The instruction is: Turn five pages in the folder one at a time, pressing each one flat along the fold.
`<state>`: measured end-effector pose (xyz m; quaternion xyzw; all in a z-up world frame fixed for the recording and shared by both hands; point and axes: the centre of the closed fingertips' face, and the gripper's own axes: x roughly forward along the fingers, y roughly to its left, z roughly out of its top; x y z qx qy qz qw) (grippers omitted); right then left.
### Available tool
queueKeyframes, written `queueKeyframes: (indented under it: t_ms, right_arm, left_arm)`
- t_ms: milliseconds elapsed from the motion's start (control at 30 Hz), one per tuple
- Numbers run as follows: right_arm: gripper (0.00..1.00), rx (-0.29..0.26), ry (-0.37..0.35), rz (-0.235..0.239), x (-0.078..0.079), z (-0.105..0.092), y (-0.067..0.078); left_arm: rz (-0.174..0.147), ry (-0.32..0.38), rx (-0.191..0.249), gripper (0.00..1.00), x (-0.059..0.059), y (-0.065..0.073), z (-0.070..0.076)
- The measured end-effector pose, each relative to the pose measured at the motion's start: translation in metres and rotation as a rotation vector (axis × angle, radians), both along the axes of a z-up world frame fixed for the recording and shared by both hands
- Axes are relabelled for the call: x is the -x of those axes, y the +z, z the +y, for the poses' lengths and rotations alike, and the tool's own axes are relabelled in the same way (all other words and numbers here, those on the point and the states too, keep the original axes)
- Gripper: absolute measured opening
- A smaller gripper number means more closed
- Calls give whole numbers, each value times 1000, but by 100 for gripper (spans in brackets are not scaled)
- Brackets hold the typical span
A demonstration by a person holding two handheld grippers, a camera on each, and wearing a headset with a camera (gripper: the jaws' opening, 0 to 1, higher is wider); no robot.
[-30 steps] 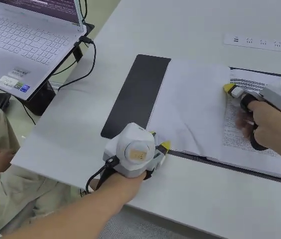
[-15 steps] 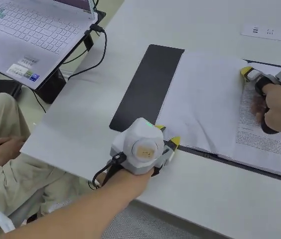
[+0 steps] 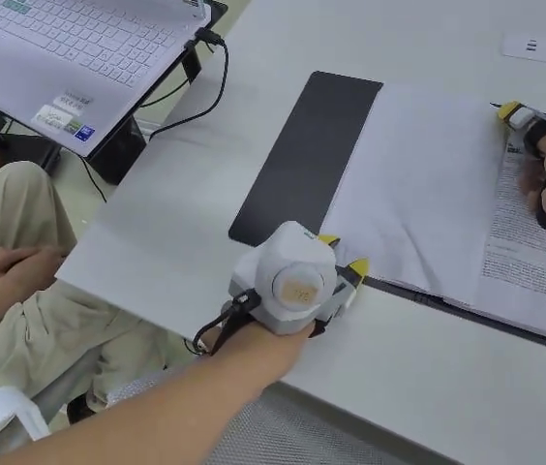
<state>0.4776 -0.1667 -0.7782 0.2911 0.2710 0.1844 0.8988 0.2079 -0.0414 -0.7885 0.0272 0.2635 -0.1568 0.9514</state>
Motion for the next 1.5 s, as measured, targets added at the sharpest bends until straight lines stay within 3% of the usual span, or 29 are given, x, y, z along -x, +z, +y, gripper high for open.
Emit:
queueKeyframes:
  t_ms: [167,333,700,933,1267,1500]
  right_arm:
    - [0,40,19,-15,4,2,2]
    - [0,116,96,-39,15,2,2]
    - [0,114,158,-28,40,3,2]
    - [0,141,195,-25,58,5,2]
    - [0,133,203,-18,73,2,0]
    - [0,133,207,-39,106,6,13]
  left_arm:
    - [0,0,0,23,0,0,0]
    - [1,2,2,23,1,0,0]
    - [-2,-1,3,23,1,0,0]
    - [0,-7,-3,23,1,0,0]
    - [3,-9,-4,23,0,-1,0]
    - [5,-10,-4,23,-1,-2,0]
